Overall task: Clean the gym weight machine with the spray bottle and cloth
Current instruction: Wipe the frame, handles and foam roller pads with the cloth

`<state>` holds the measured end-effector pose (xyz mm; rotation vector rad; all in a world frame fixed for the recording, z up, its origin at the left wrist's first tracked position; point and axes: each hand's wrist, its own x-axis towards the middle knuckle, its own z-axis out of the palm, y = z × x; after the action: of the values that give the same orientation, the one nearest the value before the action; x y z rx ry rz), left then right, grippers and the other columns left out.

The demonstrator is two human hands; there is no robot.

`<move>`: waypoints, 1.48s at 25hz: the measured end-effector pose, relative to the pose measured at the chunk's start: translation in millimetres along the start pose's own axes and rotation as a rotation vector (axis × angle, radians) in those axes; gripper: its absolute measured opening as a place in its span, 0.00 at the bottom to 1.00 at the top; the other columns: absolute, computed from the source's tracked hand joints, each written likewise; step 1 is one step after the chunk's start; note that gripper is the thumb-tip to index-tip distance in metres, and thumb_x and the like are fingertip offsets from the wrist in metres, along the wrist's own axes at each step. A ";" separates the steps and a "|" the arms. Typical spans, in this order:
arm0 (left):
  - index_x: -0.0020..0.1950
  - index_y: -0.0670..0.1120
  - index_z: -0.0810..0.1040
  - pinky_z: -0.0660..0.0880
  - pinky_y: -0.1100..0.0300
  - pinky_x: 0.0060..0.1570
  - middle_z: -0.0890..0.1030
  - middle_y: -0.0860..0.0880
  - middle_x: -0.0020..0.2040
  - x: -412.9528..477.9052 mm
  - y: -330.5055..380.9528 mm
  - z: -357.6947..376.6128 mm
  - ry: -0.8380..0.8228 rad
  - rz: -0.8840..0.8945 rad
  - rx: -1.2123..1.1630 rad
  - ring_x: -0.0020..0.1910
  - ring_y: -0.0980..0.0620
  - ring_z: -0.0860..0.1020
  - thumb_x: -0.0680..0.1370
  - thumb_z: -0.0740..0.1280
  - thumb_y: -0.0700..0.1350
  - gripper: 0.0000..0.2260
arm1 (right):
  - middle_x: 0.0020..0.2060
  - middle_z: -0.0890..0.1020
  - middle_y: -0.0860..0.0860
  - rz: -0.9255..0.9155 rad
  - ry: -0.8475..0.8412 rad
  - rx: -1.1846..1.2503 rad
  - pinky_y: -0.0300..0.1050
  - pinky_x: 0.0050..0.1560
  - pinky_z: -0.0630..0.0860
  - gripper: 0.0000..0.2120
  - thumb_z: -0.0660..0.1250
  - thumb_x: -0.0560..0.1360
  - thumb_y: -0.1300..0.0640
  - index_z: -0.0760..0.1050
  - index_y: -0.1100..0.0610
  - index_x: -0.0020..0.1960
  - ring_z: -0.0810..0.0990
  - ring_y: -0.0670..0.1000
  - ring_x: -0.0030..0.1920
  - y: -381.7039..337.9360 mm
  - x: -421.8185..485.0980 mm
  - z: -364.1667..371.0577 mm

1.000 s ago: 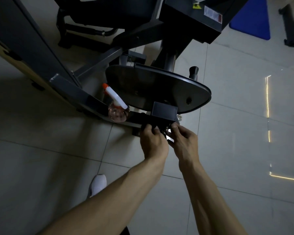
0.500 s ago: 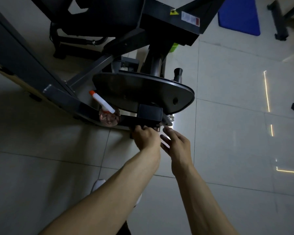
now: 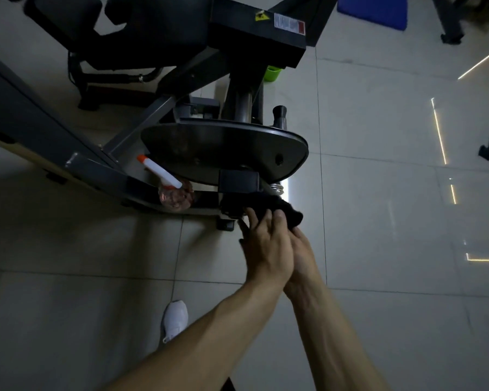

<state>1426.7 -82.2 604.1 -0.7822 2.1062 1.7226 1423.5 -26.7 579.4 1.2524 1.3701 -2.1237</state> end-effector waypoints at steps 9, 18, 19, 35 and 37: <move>0.61 0.53 0.80 0.74 0.67 0.52 0.81 0.56 0.54 49.1 -37.6 -96.0 0.119 -0.050 -0.054 0.52 0.64 0.80 0.81 0.67 0.38 0.13 | 0.44 0.85 0.52 -0.320 0.142 0.024 0.46 0.44 0.82 0.01 0.69 0.81 0.59 0.79 0.55 0.51 0.84 0.51 0.45 51.8 30.0 53.2; 0.51 0.56 0.78 0.82 0.44 0.55 0.84 0.54 0.49 97.9 -53.3 -93.0 0.124 -0.040 -0.086 0.51 0.51 0.84 0.74 0.75 0.48 0.09 | 0.52 0.83 0.57 -0.501 0.186 -0.034 0.57 0.53 0.84 0.12 0.73 0.74 0.48 0.82 0.54 0.54 0.85 0.56 0.52 80.9 50.6 62.3; 0.50 0.57 0.77 0.82 0.45 0.55 0.84 0.55 0.50 99.3 -52.4 -92.9 0.102 -0.025 -0.081 0.51 0.51 0.84 0.76 0.75 0.46 0.09 | 0.50 0.84 0.57 -0.474 0.192 -0.001 0.55 0.50 0.84 0.10 0.73 0.75 0.51 0.82 0.55 0.53 0.85 0.55 0.50 79.5 56.4 61.6; 0.60 0.43 0.79 0.82 0.53 0.52 0.84 0.46 0.54 106.8 -56.2 -97.2 0.062 0.038 0.007 0.53 0.49 0.83 0.77 0.74 0.45 0.14 | 0.44 0.88 0.56 -0.256 0.270 0.285 0.59 0.52 0.83 0.04 0.72 0.78 0.60 0.86 0.58 0.50 0.87 0.59 0.48 73.2 28.1 88.6; 0.59 0.44 0.79 0.81 0.61 0.46 0.84 0.48 0.53 105.9 -57.6 -96.8 0.077 0.026 -0.006 0.52 0.51 0.84 0.78 0.72 0.44 0.10 | 0.45 0.88 0.56 -0.228 0.204 0.267 0.58 0.52 0.83 0.04 0.73 0.78 0.60 0.86 0.57 0.51 0.87 0.58 0.49 74.3 25.2 82.1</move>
<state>1385.1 -206.1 521.5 -0.8395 2.1717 1.7396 1417.2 -128.5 529.3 1.5144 1.4031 -2.4584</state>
